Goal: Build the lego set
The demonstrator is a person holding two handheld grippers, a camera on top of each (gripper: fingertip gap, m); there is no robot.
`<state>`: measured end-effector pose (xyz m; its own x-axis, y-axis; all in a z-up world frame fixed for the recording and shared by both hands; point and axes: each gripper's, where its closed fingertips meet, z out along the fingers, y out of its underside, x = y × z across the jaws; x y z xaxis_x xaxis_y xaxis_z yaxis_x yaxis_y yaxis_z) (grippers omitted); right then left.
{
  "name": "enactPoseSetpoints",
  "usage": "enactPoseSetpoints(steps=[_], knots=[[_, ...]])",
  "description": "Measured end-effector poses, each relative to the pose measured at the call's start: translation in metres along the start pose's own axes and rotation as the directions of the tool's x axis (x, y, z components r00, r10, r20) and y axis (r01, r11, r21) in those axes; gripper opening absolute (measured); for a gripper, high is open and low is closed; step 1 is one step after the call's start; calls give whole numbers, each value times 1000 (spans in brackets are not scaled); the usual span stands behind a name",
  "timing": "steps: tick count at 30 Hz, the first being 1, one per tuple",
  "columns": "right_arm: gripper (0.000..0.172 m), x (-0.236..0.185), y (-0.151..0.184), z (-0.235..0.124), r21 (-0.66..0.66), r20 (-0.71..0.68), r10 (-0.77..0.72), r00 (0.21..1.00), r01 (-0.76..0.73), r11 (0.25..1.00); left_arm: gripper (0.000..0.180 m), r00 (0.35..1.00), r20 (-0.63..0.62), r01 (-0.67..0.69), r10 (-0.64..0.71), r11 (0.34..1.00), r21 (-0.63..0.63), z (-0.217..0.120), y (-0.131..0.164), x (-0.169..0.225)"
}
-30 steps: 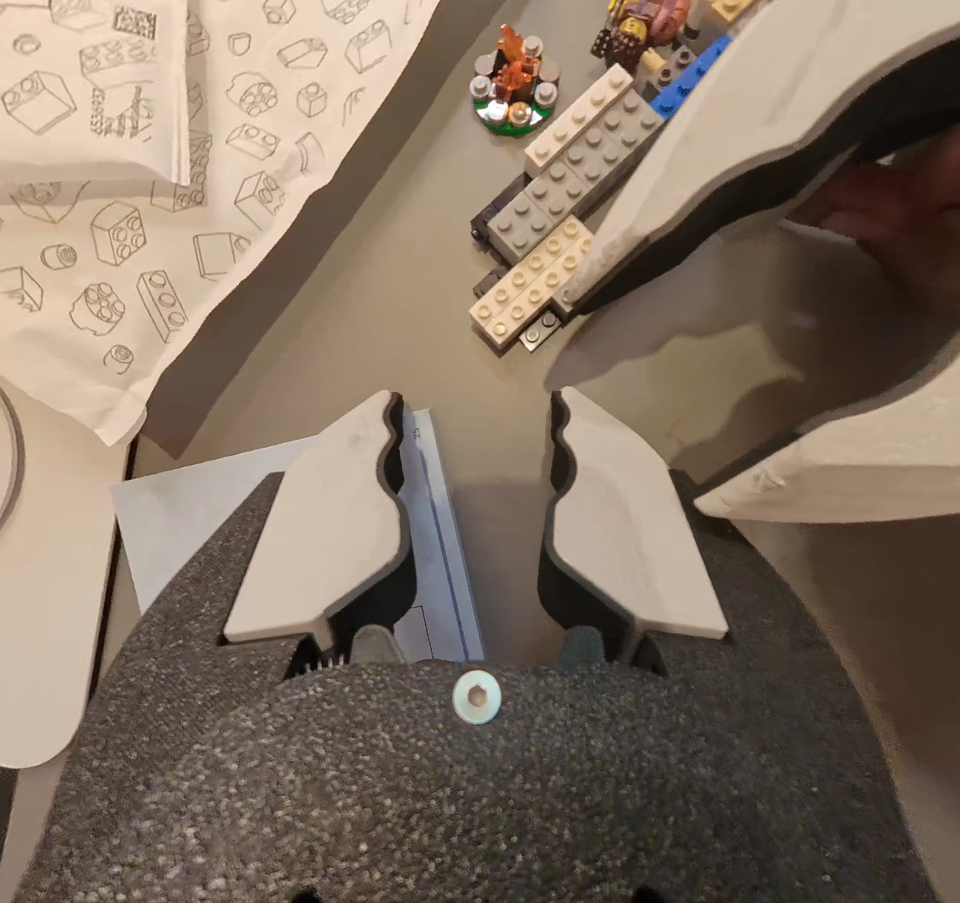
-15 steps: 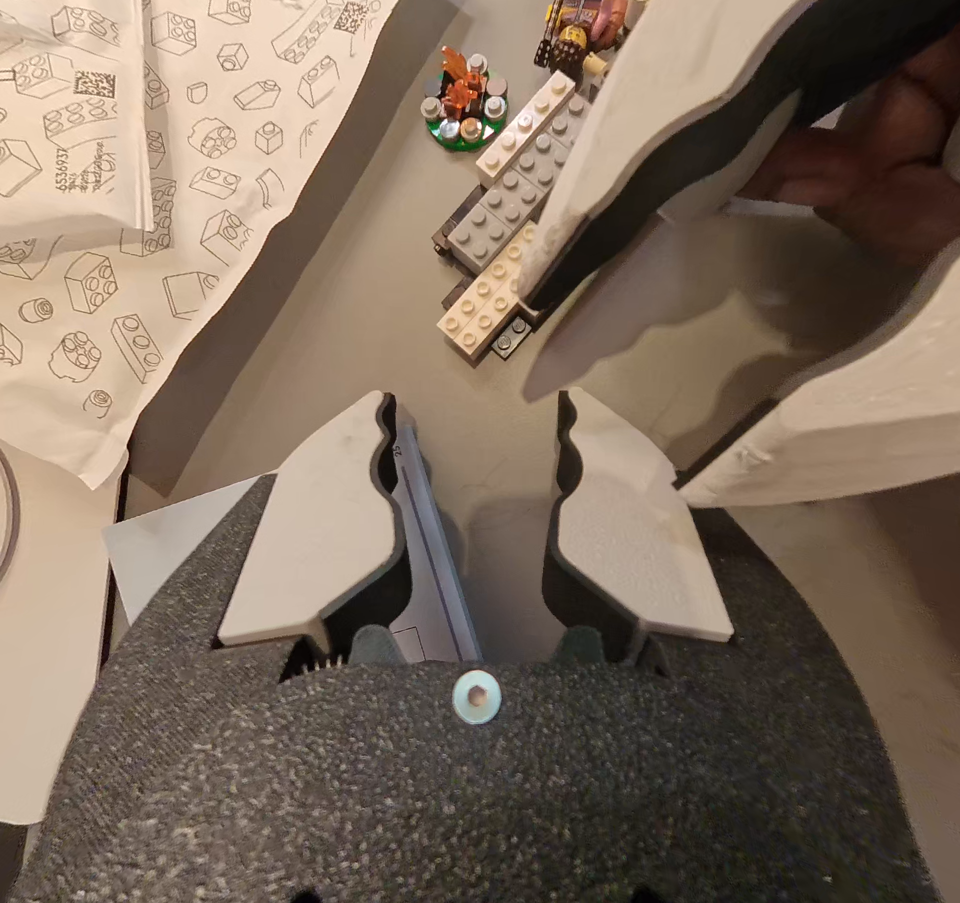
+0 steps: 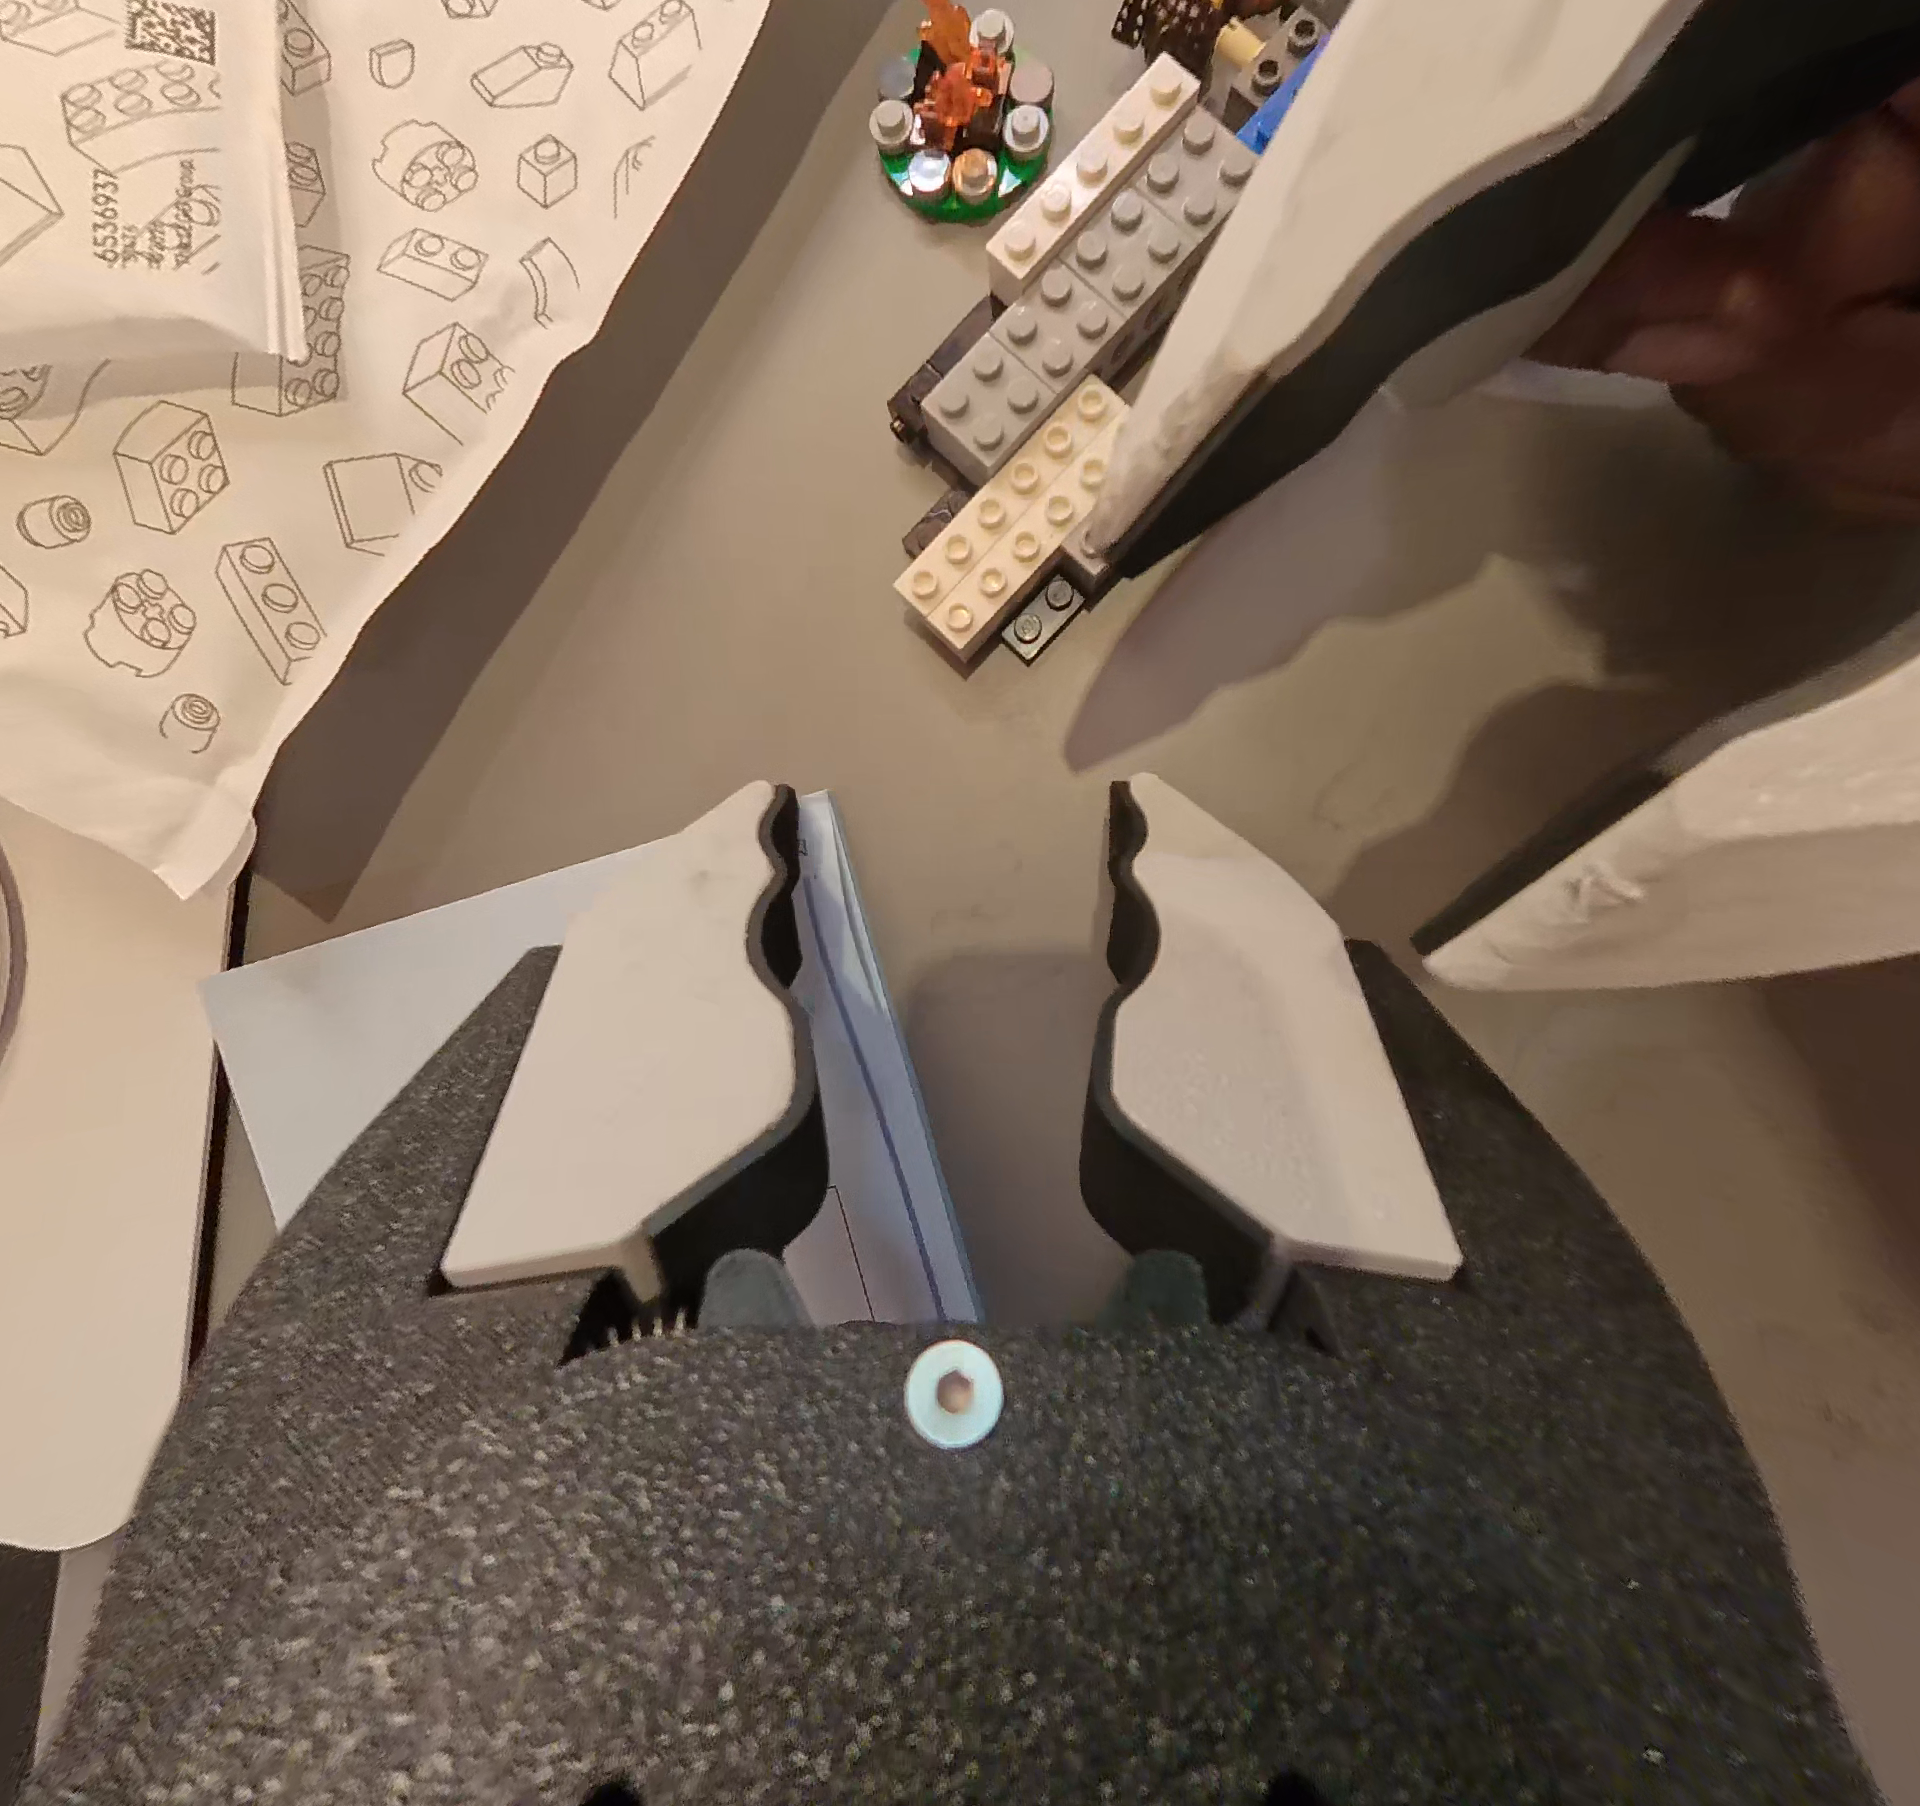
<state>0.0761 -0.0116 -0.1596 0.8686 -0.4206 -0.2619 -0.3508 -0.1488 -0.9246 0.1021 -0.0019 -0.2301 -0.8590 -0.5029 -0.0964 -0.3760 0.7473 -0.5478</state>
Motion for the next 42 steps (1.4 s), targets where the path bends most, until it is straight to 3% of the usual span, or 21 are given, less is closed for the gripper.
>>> enactPoseSetpoints(steps=[12, 22, 42], knots=[[43, 0, -1, 0, 4, 2, 0, 1000, 0, 1000, 57, 1000, 29, -8, 9, 999, -45, -7, 9, -6], [43, -1, -1, 0, 6, 8, -1, 1000, 1, 1000, 64, 1000, 17, 10, -11, 998, 56, 2, -9, -3], [43, -2, -1, 0, 6, 10, -3, 1000, 3, 1000, 59, 999, -6, 35, -35, 999, 5, -3, 4, -3]])
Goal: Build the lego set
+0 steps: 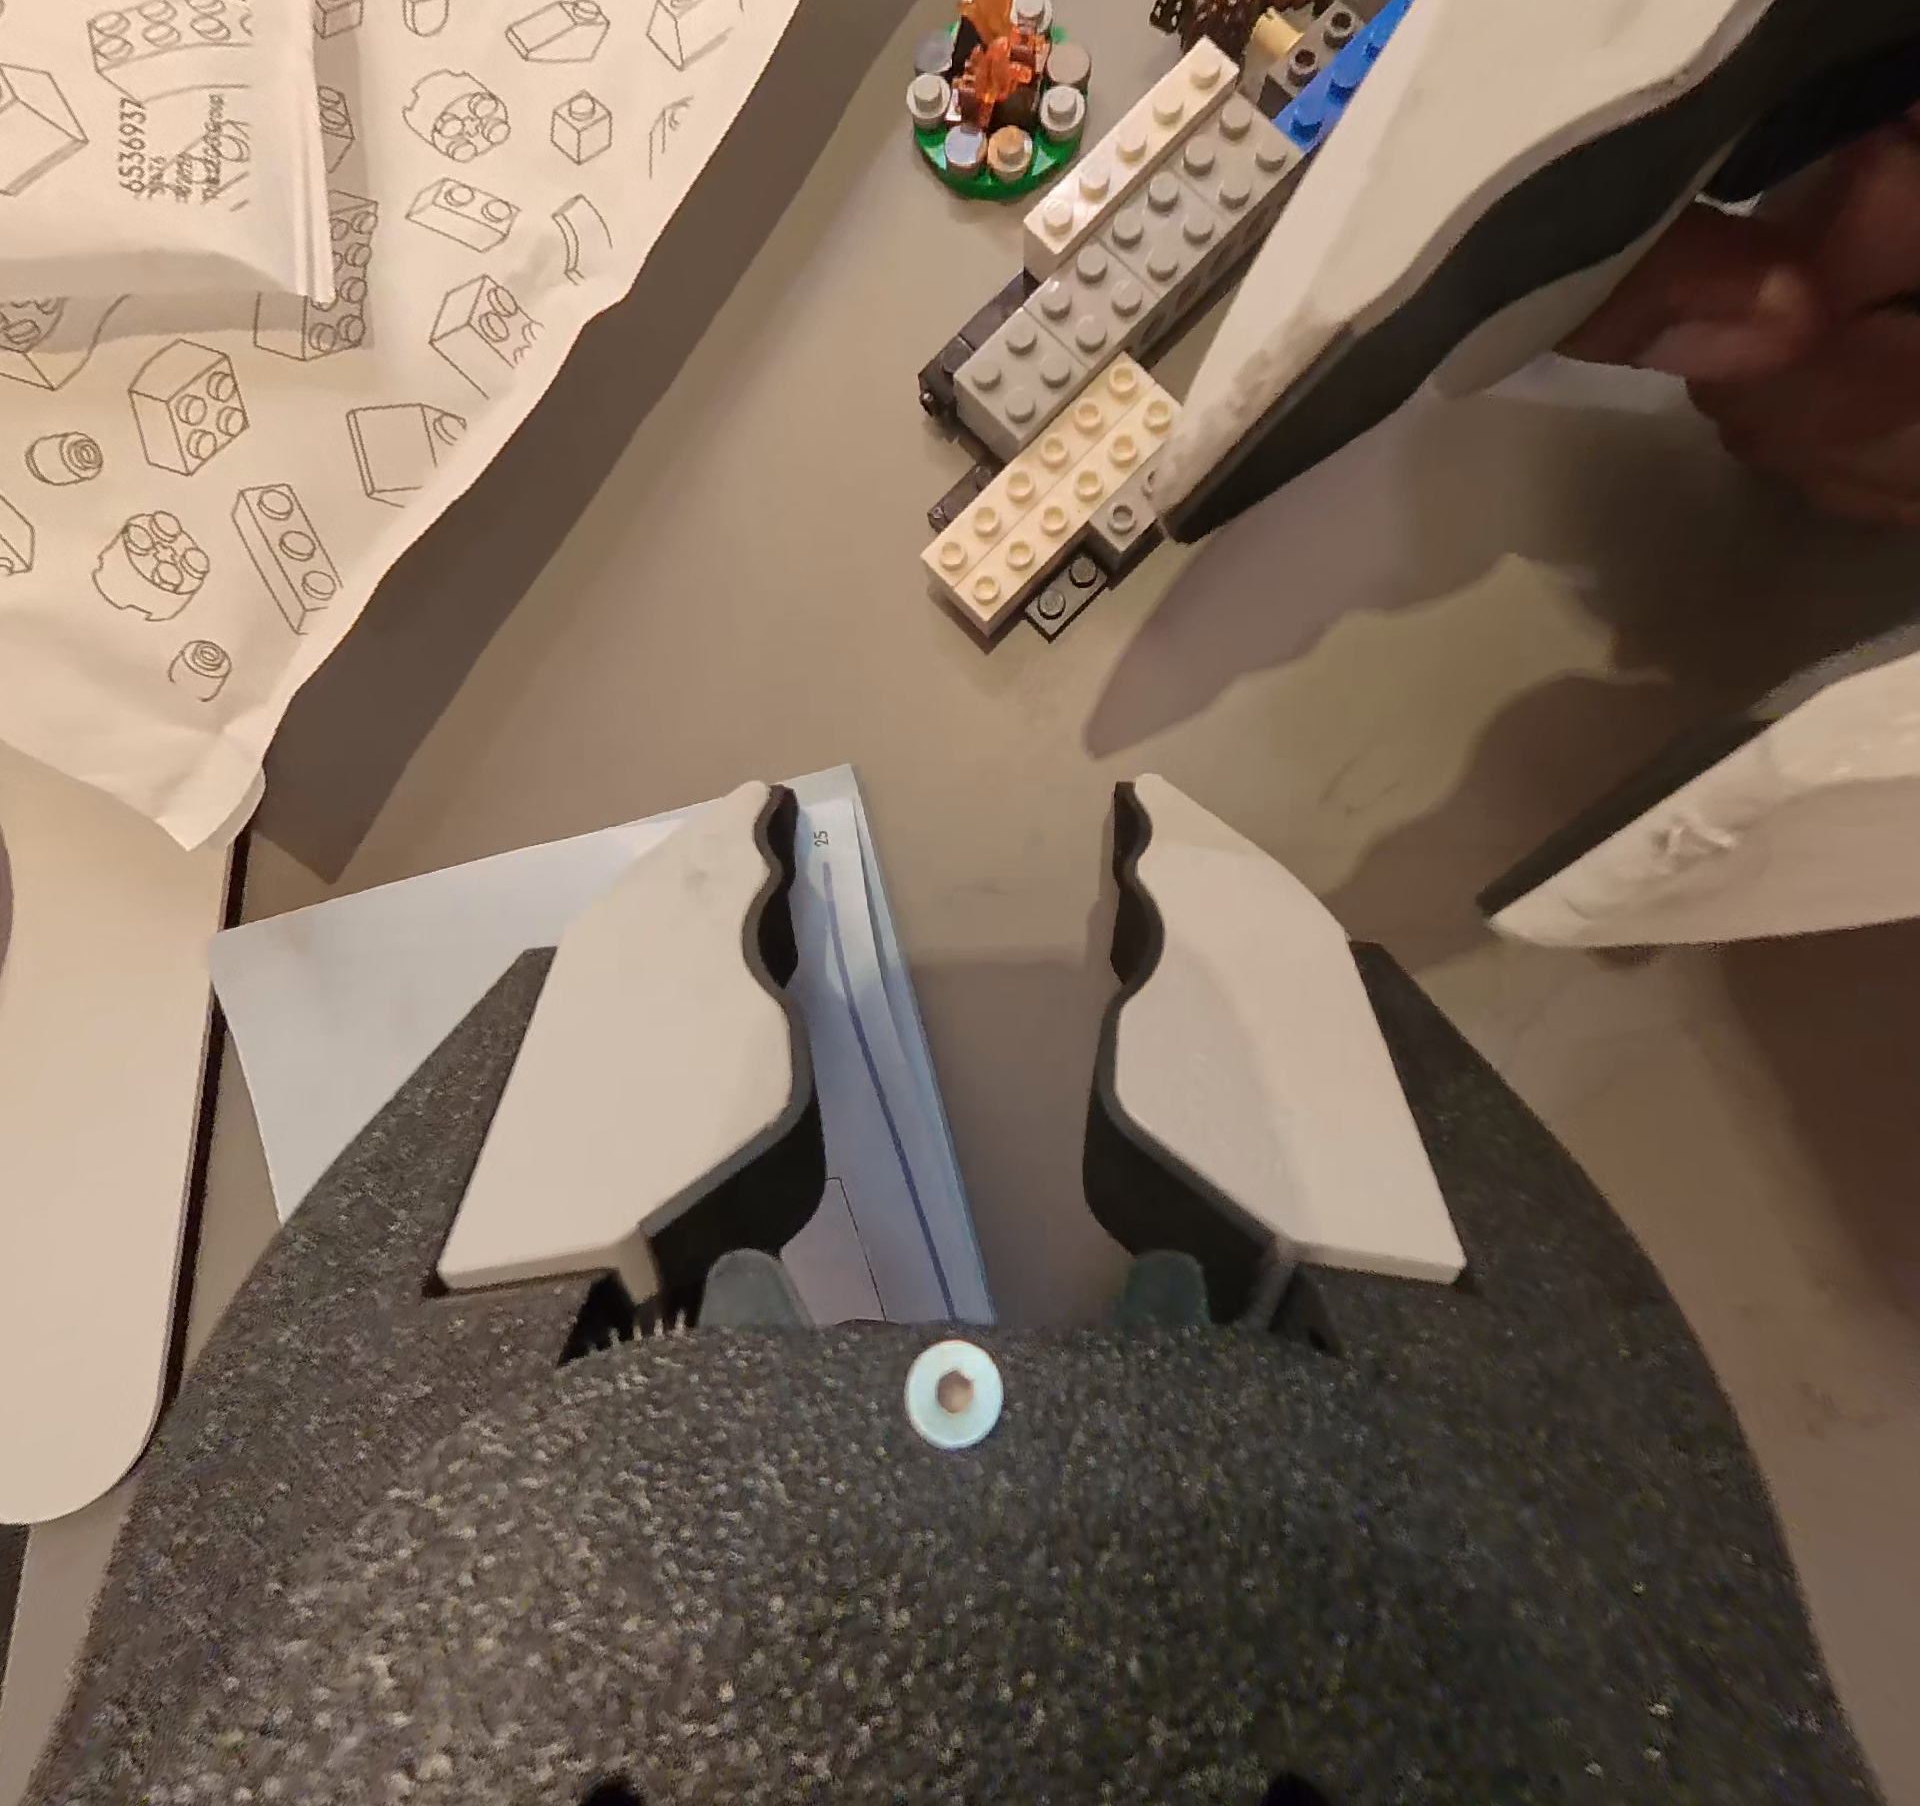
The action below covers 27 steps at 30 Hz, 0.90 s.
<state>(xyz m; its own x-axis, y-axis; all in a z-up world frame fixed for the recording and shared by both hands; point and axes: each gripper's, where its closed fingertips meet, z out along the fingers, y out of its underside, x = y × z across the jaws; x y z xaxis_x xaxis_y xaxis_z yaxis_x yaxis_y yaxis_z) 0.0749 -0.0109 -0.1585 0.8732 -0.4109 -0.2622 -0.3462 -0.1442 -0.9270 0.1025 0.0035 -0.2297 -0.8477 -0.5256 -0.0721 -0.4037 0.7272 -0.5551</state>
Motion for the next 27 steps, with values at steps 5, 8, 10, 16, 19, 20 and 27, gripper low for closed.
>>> enactPoseSetpoints(steps=[5, 8, 10, 16, 19, 20, 27], knots=[[43, 0, 0, 0, -1, 1, -2, 1000, 2, 1000, 58, 1000, 14, -4, 4, 1000, -11, -5, 3, -3], [43, -1, 0, 0, -3, 1, -3, 1000, 3, 1000, 58, 1000, 31, 1, 0, 1000, -13, -8, 5, -7], [43, -1, 0, 1, -5, 1, -3, 1000, 3, 1000, 58, 999, 46, 3, -2, 1000, -17, -11, 7, -10], [43, -1, 0, 1, -7, 0, -5, 1000, 5, 1000, 54, 998, 58, 14, -11, 998, -57, -12, 17, -13], [43, -1, 0, 1, -6, 0, -4, 1000, 4, 1000, 54, 998, 51, 26, -22, 997, -68, -11, 19, -12], [43, -1, 0, 1, -6, -1, -4, 1000, 4, 1000, 54, 998, 52, 28, -24, 997, -71, -11, 19, -13], [43, -1, 0, 1, -4, -2, -6, 1000, 6, 1000, 45, 996, 79, 56, -48, 993, -100, -17, 26, -19]])
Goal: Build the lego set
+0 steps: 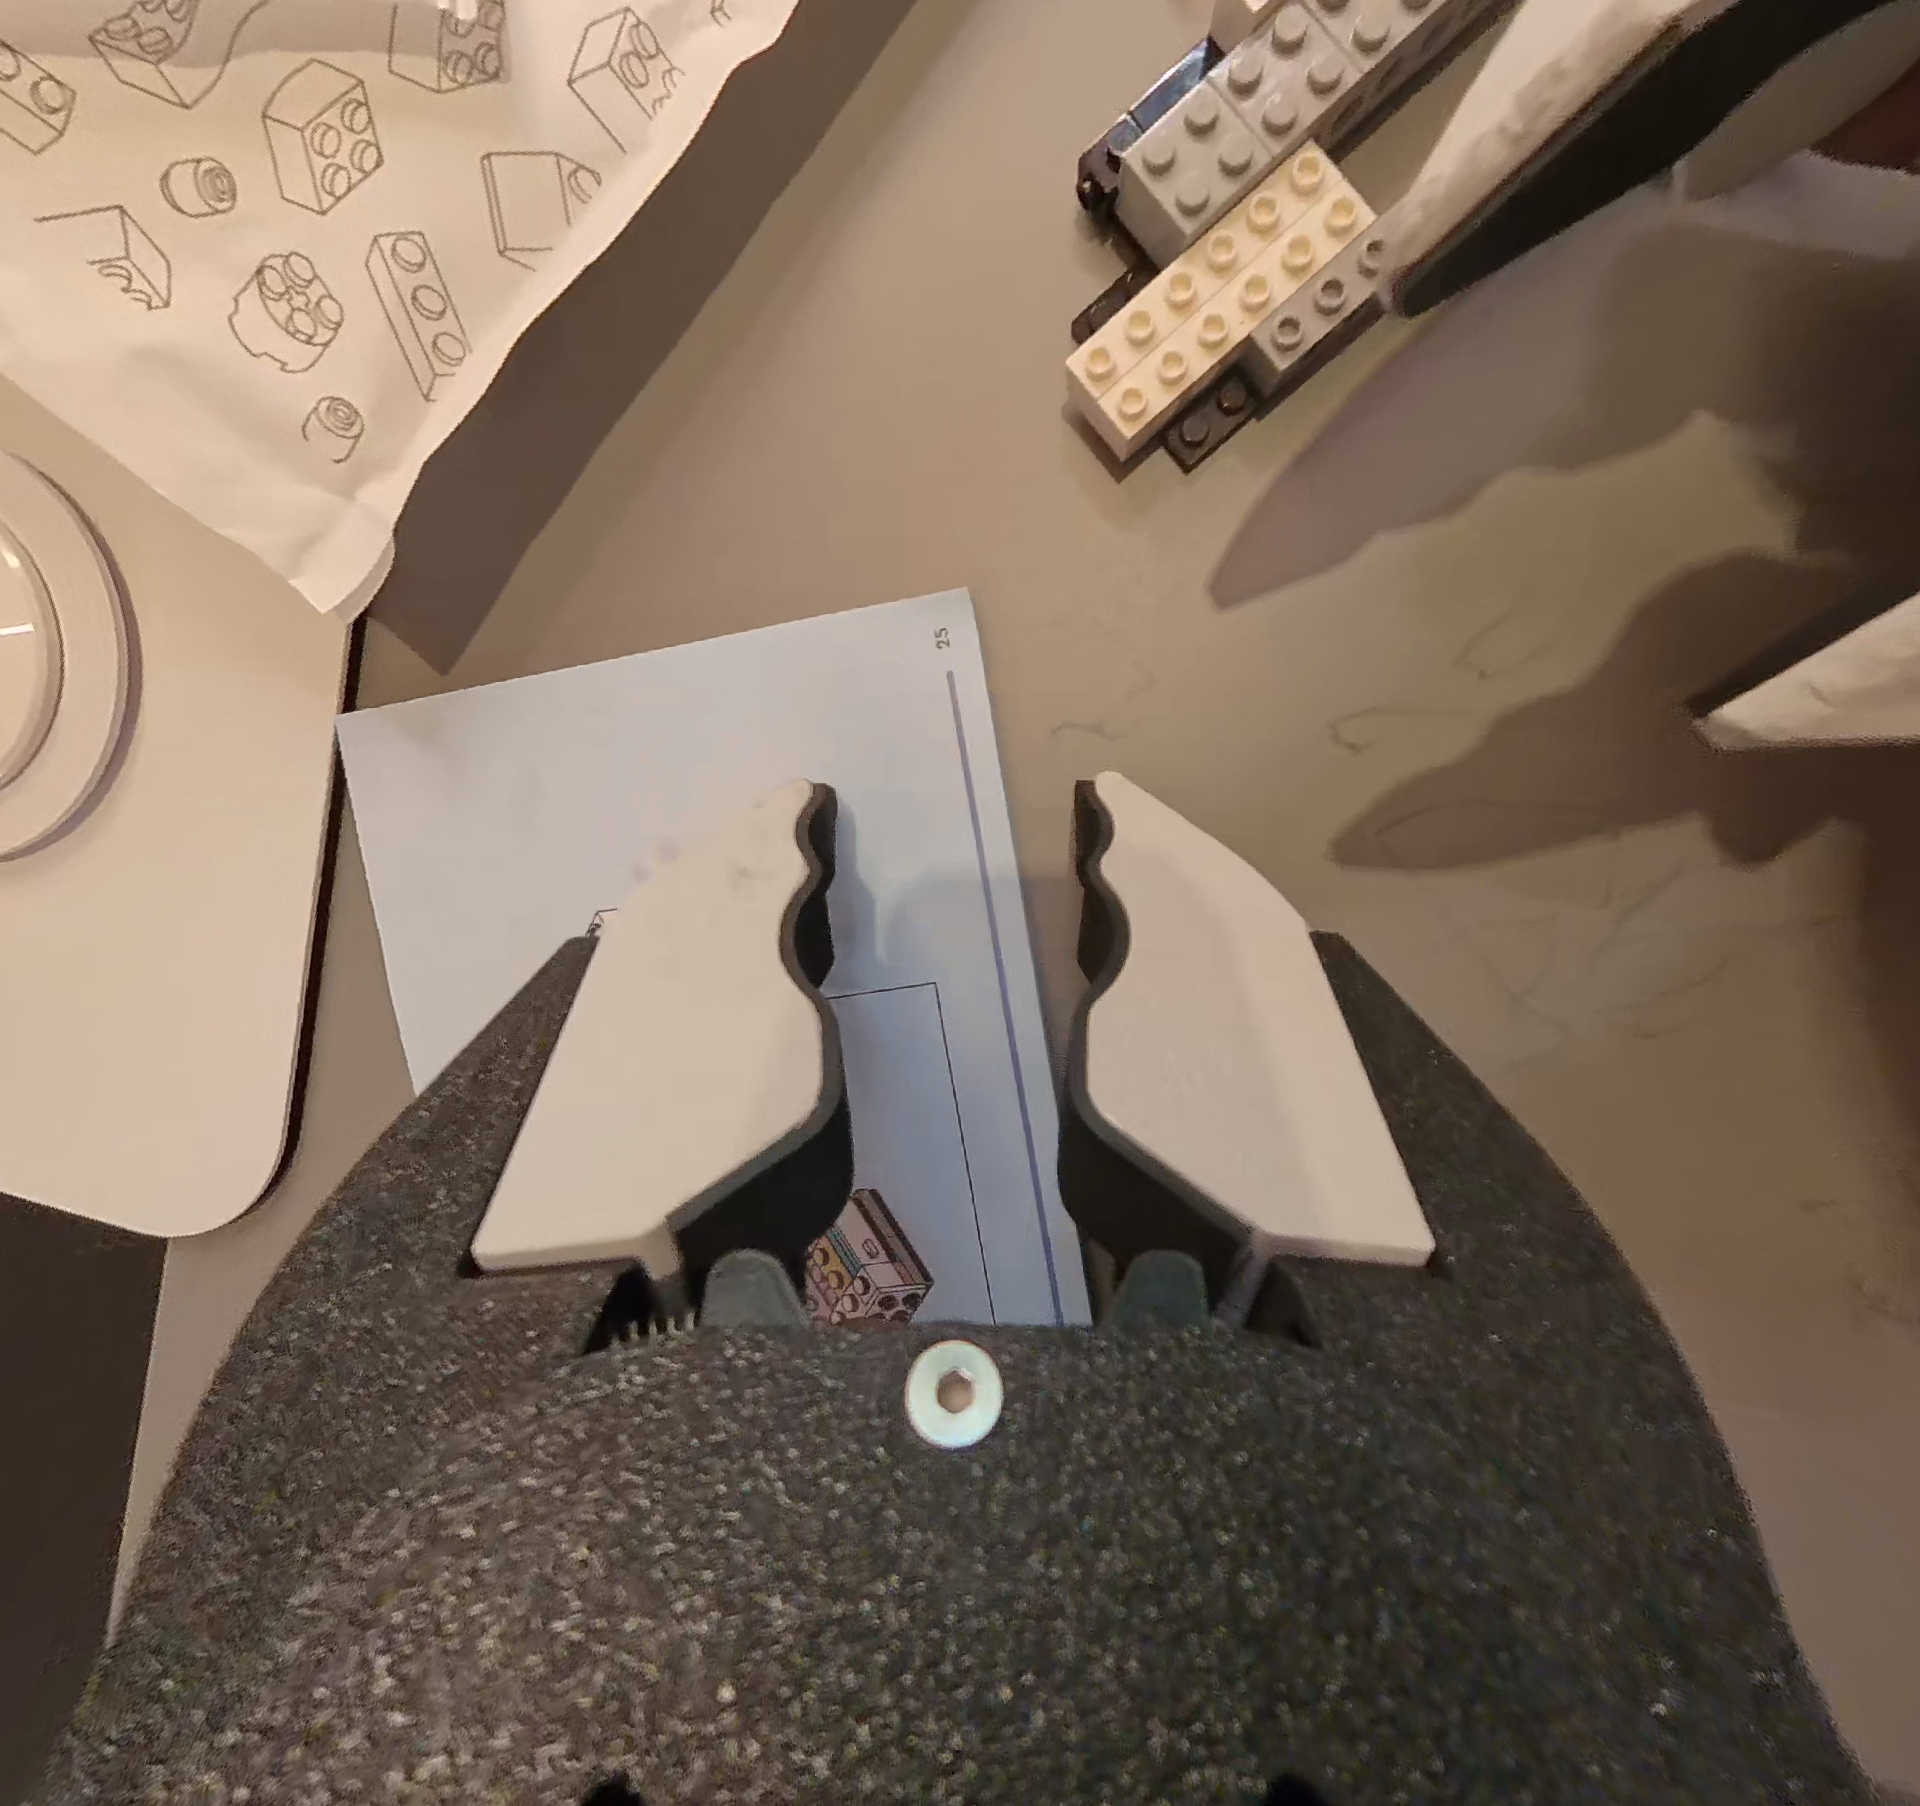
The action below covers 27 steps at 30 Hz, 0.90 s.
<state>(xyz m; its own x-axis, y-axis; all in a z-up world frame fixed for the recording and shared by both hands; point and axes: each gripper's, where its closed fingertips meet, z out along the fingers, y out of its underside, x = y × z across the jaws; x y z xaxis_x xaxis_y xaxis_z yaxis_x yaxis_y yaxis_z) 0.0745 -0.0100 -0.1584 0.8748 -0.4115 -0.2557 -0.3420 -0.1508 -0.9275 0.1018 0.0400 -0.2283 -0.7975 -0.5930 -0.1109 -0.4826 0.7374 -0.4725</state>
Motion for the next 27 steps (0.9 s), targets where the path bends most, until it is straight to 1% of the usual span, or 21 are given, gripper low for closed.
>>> enactPoseSetpoints(steps=[8, 16, 22, 27], knots=[[43, 0, 0, 0, 1, -1, -1, 1000, 1, 1000, 30, 999, 11, 41, -41, 999, 7, -2, 1, -6], [43, -1, 1, 1, -7, -2, -9, 1000, 9, 1000, 29, 999, -2, 55, -55, 998, 25, -5, 0, -6], [43, -3, 4, 5, -40, -5, -33, 999, 33, 999, 29, 997, -12, 72, -72, 996, 49, -10, -1, -7], [42, -3, 13, 18, -128, -22, -80, 997, 76, 989, 29, 996, -19, 93, -92, 993, 74, -17, -2, -10]])
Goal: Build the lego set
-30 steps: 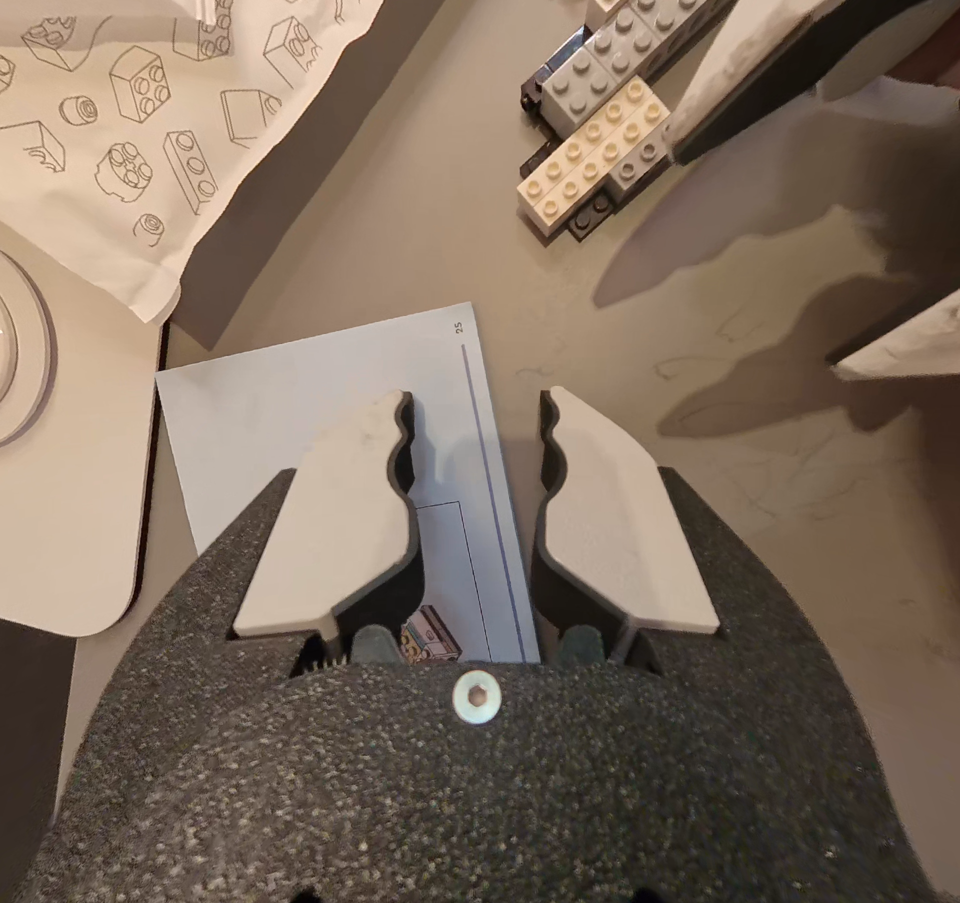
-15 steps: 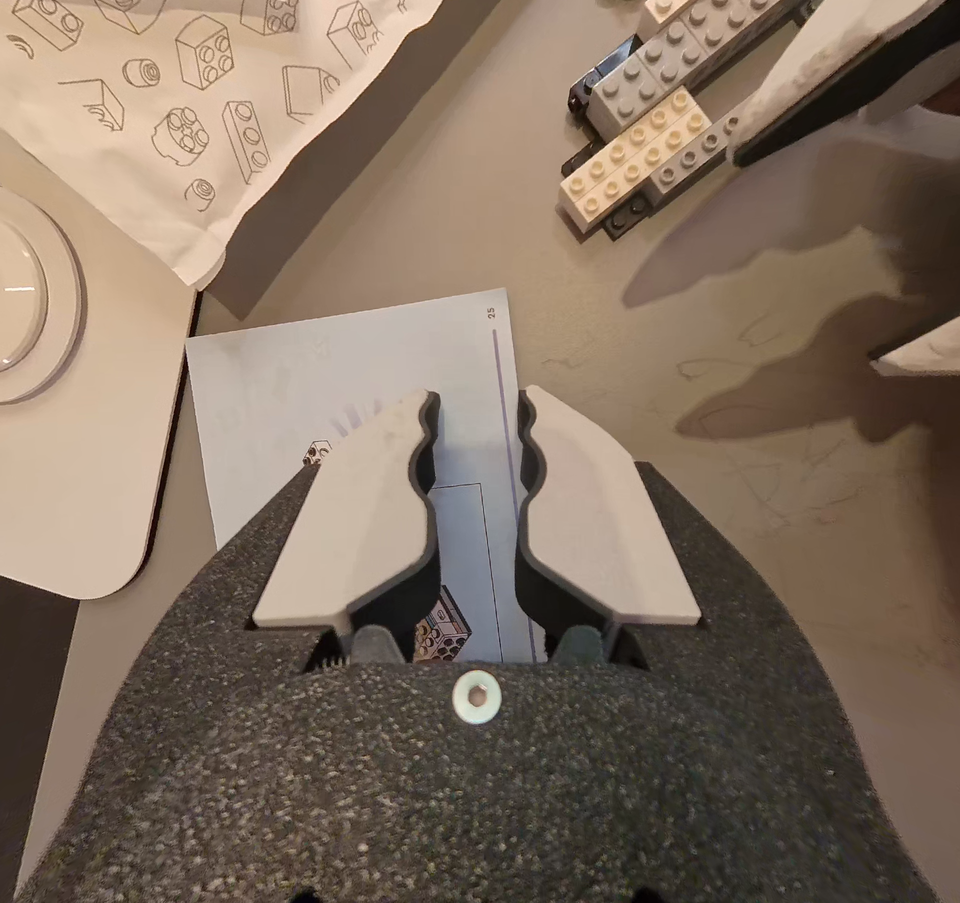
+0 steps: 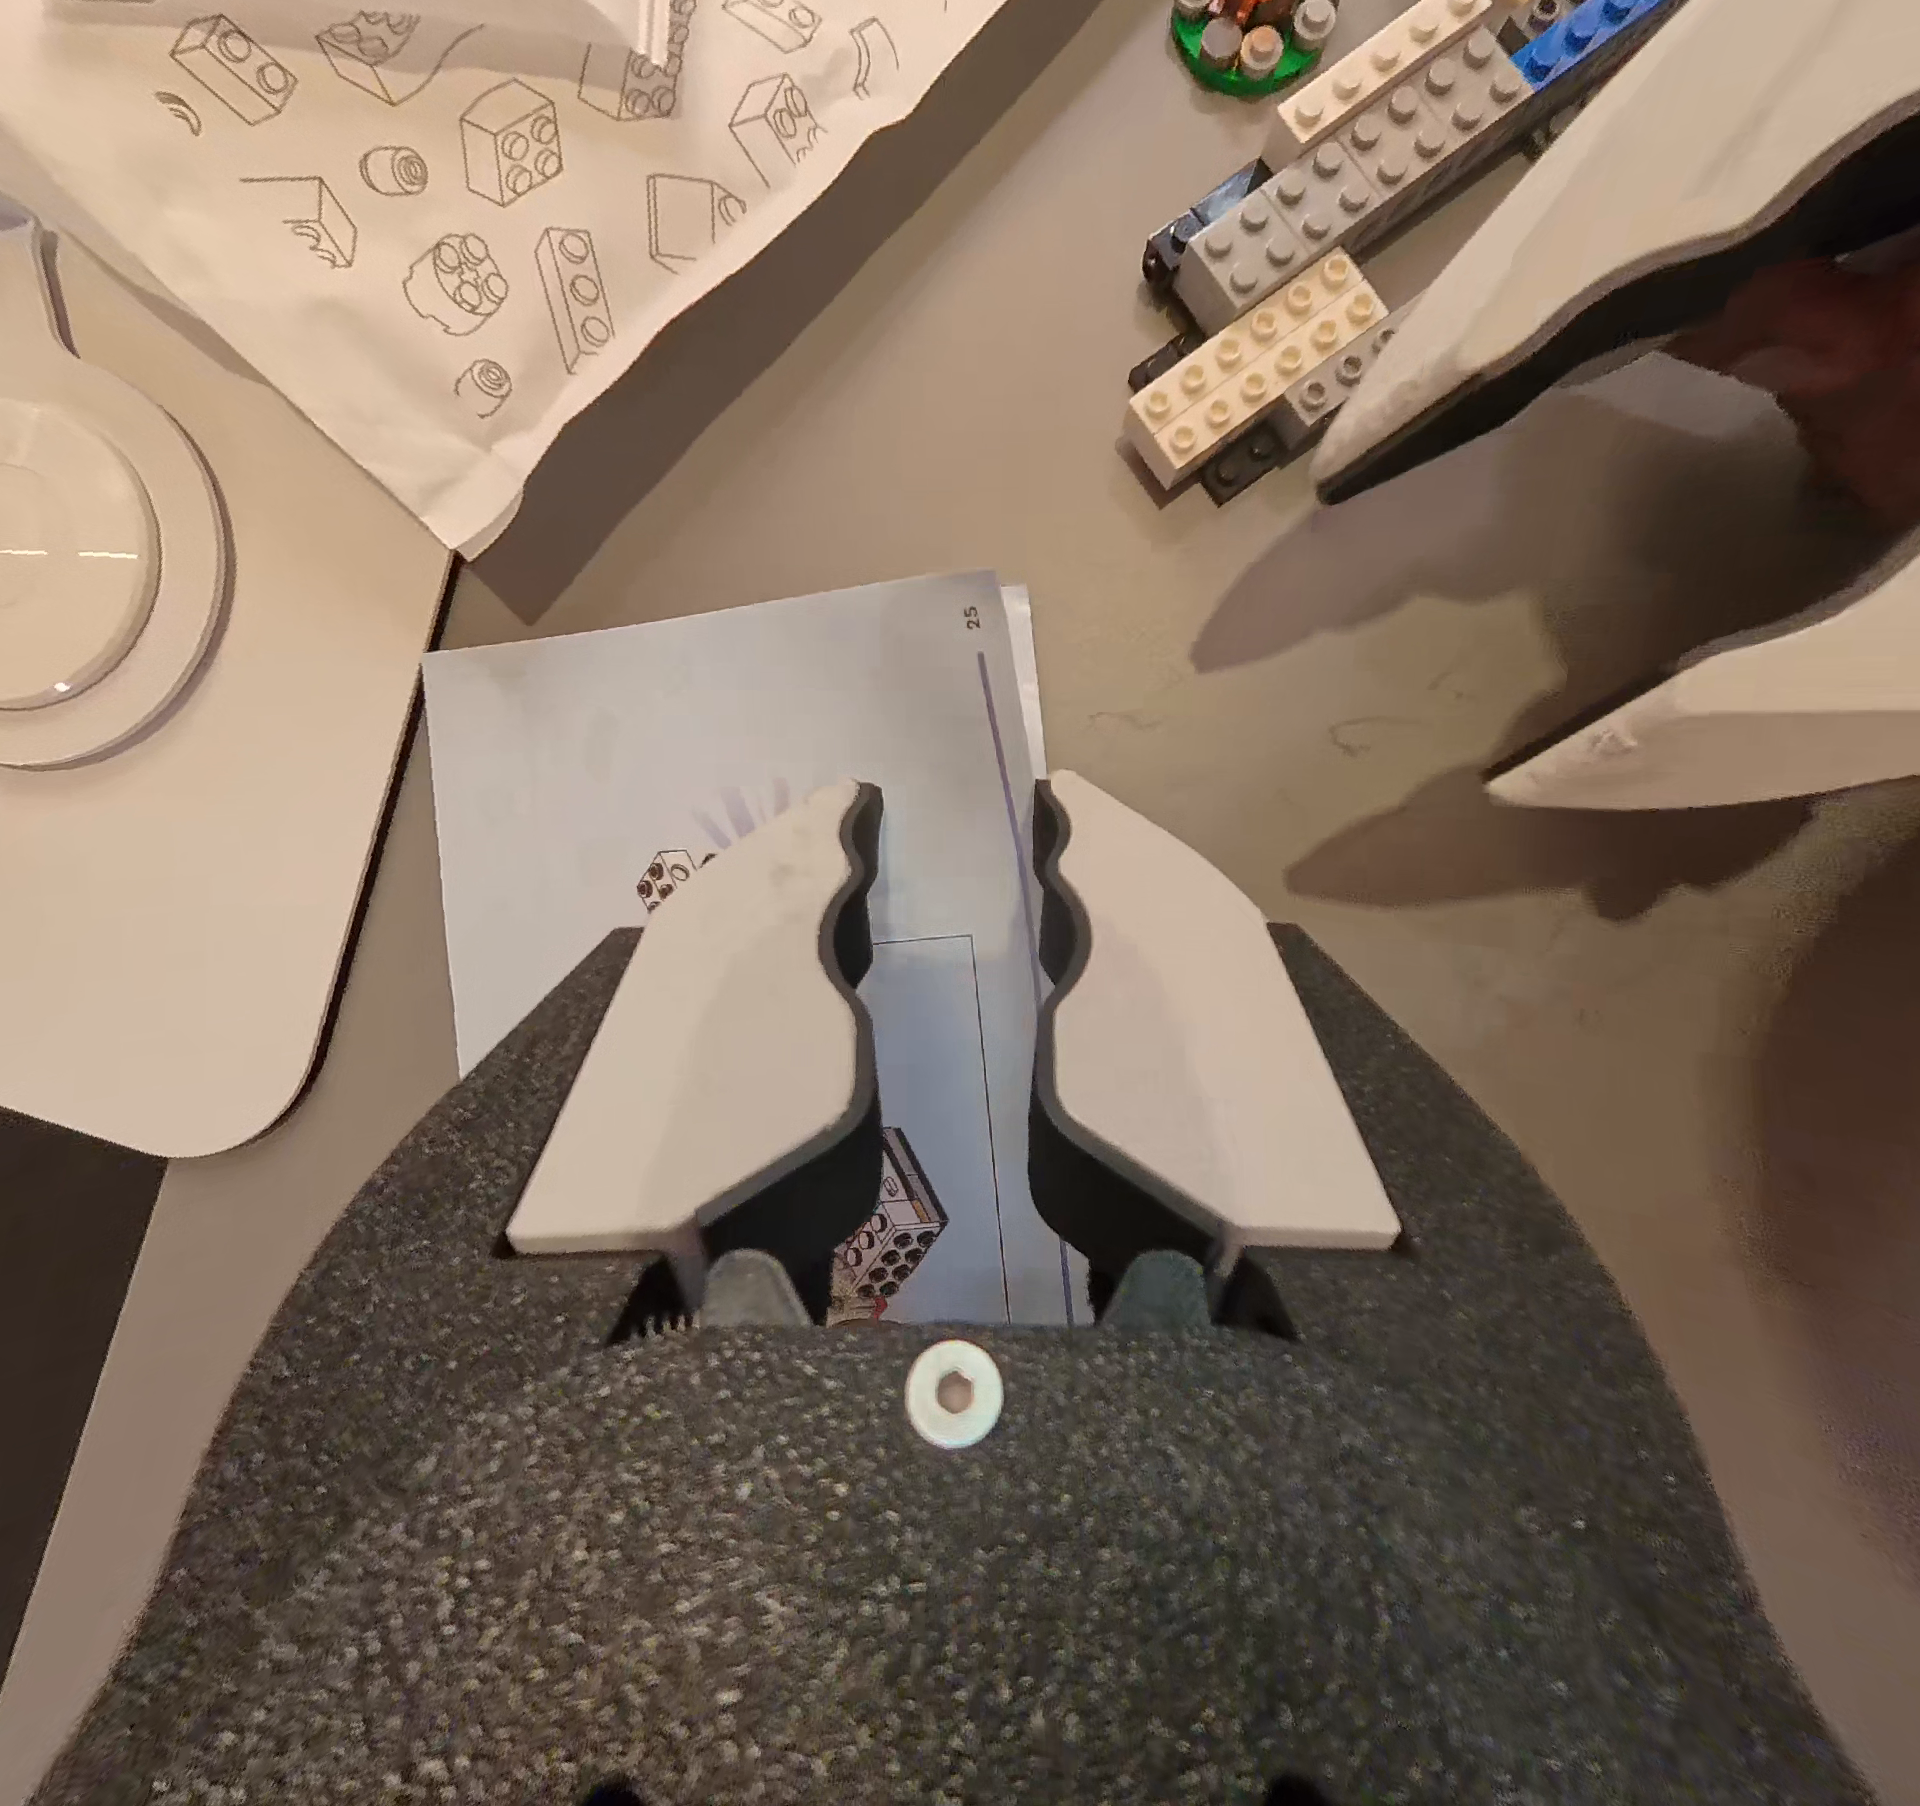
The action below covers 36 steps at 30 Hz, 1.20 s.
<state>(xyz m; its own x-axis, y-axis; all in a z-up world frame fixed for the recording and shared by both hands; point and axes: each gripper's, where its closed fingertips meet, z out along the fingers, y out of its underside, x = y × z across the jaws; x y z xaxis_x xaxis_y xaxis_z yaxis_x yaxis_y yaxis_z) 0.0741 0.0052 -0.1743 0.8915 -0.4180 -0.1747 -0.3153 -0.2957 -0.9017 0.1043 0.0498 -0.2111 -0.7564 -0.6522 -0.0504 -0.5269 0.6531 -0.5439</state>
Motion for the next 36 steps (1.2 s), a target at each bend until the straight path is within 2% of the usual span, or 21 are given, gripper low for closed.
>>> enactPoseSetpoints(steps=[7, 12, 18, 26, 31, 36], knots=[[36, 10, 14, 32, -190, -76, -72, 994, 56, 980, 28, 1000, -13, 28, -28, 999, 22, -6, 2, -3], [33, 21, 9, 51, -225, -120, -109, 987, 80, 971, 28, 999, -4, 39, -39, 998, 45, -13, 0, -7], [31, 28, 2, 63, -226, -118, -162, 980, 133, 965, 28, 999, -12, 53, -52, 997, 61, -17, 1, -8], [25, 15, -8, 59, -140, -42, -198, 979, 191, 972, 28, 994, -54, 96, -90, 989, 111, -26, -2, -7], [26, 14, -11, 60, -125, -28, -203, 979, 198, 972, 28, 975, -107, 211, -193, 958, 195, -31, -12, -12], [26, 12, -11, 61, -124, -21, -213, 977, 209, 970, 29, 911, -184, 410, -370, 860, 303, -34, -29, -24]])
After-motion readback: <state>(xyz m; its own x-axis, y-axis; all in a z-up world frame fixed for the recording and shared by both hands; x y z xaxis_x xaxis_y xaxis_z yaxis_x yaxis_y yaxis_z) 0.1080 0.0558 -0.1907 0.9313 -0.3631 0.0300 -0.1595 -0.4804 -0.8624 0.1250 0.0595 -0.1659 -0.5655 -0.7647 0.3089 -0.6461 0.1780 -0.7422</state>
